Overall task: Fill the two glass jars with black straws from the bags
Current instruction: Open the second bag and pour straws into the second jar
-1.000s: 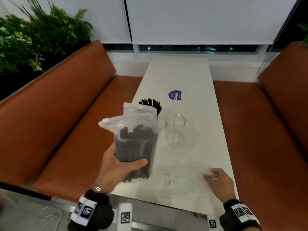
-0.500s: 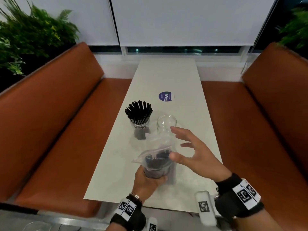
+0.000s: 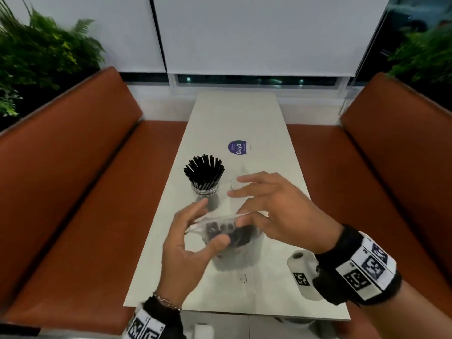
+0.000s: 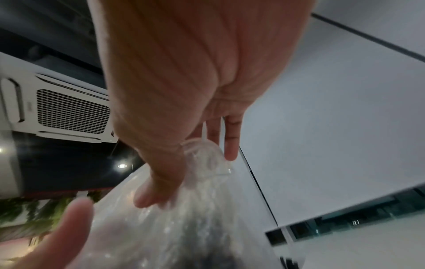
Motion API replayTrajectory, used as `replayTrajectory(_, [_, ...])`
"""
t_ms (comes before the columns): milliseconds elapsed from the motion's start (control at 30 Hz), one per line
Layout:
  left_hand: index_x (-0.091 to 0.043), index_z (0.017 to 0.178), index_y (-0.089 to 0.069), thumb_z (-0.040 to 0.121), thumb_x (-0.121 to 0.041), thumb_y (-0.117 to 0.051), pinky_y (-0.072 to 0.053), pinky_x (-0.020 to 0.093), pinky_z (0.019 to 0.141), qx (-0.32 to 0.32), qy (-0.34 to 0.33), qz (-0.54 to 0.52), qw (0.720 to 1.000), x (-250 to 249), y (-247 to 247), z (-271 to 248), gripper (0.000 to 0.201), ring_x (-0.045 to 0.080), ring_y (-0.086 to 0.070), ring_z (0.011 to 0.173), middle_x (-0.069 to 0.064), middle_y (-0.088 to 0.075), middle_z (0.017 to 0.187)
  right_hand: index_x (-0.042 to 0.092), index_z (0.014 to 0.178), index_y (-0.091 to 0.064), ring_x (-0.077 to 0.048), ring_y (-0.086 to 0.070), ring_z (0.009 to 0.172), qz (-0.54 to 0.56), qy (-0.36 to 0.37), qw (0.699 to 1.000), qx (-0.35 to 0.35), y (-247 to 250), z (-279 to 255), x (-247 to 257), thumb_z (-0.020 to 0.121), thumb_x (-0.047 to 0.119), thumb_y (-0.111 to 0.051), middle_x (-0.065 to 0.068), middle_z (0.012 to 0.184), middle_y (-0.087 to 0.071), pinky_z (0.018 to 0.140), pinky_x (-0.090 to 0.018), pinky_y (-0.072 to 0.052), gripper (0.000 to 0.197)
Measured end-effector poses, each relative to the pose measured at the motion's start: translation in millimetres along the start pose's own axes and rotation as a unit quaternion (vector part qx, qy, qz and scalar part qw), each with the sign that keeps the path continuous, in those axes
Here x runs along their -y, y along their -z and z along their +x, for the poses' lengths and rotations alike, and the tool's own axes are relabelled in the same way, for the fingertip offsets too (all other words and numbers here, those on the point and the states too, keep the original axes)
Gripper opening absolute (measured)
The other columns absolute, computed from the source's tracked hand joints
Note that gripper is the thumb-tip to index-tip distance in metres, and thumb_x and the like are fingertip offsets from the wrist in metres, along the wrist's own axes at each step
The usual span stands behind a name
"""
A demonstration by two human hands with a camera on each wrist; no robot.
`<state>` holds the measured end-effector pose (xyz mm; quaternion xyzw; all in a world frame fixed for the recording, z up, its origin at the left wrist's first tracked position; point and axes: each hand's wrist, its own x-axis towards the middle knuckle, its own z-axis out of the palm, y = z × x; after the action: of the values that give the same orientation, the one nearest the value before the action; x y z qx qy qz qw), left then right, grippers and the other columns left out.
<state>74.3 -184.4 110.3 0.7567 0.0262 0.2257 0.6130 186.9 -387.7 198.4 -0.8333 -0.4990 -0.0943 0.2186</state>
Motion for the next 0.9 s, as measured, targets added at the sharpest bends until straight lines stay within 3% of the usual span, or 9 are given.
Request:
replayTrajectory(133, [-0.029, 0.100, -0.081, 0.090, -0.041, -0.075, -0.058, 0.018, 0.085, -0.041, -0.052, 0.022, 0.998, -16, 15, 12, 0.016, 0.010, -0.073, 0.104, -0.014, -0.079, 0.108, 0.029, 0.092, -0.083, -0.016, -0.069, 0.084, -0.115, 0.044, 0.989, -0.086, 14, -3, 7, 0.096, 0.045, -0.069, 0.009, 0.075, -0.076, 0.105, -0.042, -0.047, 0.022])
replayTrajectory(233, [-0.032, 0.096, -0.080, 0.089, -0.034, -0.076, -0.054, 0.011, 0.082, -0.060, -0.053, 0.030, 0.996, -15, 17, 19, 0.009, 0.004, -0.073, 0.095, -0.019, -0.078, 0.100, 0.026, 0.092, -0.081, -0.017, -0.063, 0.066, -0.165, 0.042, 0.979, -0.109, 22, -7, 5, 0.097, 0.052, -0.064, 0.008, 0.071, -0.073, 0.099, -0.041, -0.050, 0.032])
replayTrajectory(400, [-0.028, 0.096, -0.084, 0.082, -0.043, -0.075, -0.052, 0.013, 0.067, -0.047, -0.016, 0.022, 0.998, 2, 7, 18, 0.022, 0.010, -0.068, 0.078, -0.014, -0.079, 0.091, 0.023, 0.097, -0.081, -0.020, -0.063, 0.068, -0.136, -0.027, 0.988, -0.063, 13, -22, -10, 0.097, 0.050, -0.062, 0.005, 0.081, -0.074, 0.068, -0.036, -0.051, 0.032])
replayTrajectory(467, [-0.025, 0.099, -0.085, 0.082, -0.043, -0.076, -0.047, 0.013, 0.063, -0.039, 0.000, 0.061, 0.997, 13, 5, 15, 0.026, 0.011, -0.066, 0.076, -0.013, -0.078, 0.089, 0.025, 0.097, -0.081, -0.019, -0.064, 0.069, -0.120, -0.053, 0.990, -0.048, 1, -31, -16, 0.096, 0.045, -0.066, 0.006, 0.083, -0.075, 0.064, -0.038, -0.053, 0.025])
replayTrajectory(600, [-0.028, 0.094, -0.085, 0.077, -0.041, -0.080, -0.055, 0.015, 0.066, -0.044, 0.072, 0.040, 0.996, 28, 1, 5, 0.023, 0.007, -0.072, 0.077, -0.017, -0.081, 0.087, 0.024, 0.096, -0.080, -0.019, -0.067, 0.070, -0.089, -0.098, 0.991, -0.013, -20, -48, -18, 0.097, 0.039, -0.064, 0.007, 0.085, -0.076, 0.060, -0.039, -0.058, 0.022])
replayTrajectory(667, [-0.025, 0.094, -0.086, 0.074, -0.038, -0.083, -0.060, 0.021, 0.069, -0.047, 0.093, 0.021, 0.994, 30, 0, 2, 0.024, 0.008, -0.074, 0.075, -0.015, -0.083, 0.086, 0.024, 0.099, -0.079, -0.017, -0.066, 0.071, -0.085, -0.121, 0.989, -0.024, -24, -51, -10, 0.095, 0.041, -0.064, 0.008, 0.085, -0.075, 0.061, -0.037, -0.058, 0.023])
replayTrajectory(733, [-0.024, 0.094, -0.086, 0.075, -0.037, -0.082, -0.062, 0.028, 0.065, -0.041, 0.099, 0.003, 0.994, 28, 0, 1, 0.023, 0.011, -0.072, 0.070, -0.010, -0.084, 0.084, 0.028, 0.114, -0.076, -0.011, -0.064, 0.080, -0.049, -0.143, 0.988, -0.037, -23, -48, 4, 0.090, 0.057, -0.064, 0.012, 0.096, -0.074, 0.072, -0.027, -0.055, 0.040])
replayTrajectory(800, [-0.030, 0.095, -0.084, 0.079, -0.036, -0.078, -0.058, 0.021, 0.061, -0.021, 0.087, -0.005, 0.996, 22, 1, 1, 0.018, 0.009, -0.068, 0.063, -0.007, -0.083, 0.083, 0.031, 0.127, -0.070, -0.005, -0.062, 0.089, -0.003, -0.155, 0.986, -0.056, -25, -37, 20, 0.084, 0.071, -0.063, 0.016, 0.106, -0.072, 0.080, -0.021, -0.049, 0.059])
replayTrajectory(900, [-0.026, 0.099, -0.085, 0.084, -0.028, -0.076, -0.057, 0.014, 0.061, 0.009, 0.051, 0.006, 0.999, 17, 2, 2, 0.017, 0.009, -0.071, 0.065, -0.011, -0.084, 0.088, 0.032, 0.125, -0.072, -0.008, -0.063, 0.093, 0.027, -0.141, 0.988, -0.049, -40, -15, 34, 0.087, 0.065, -0.066, 0.016, 0.105, -0.073, 0.085, -0.025, -0.050, 0.051])
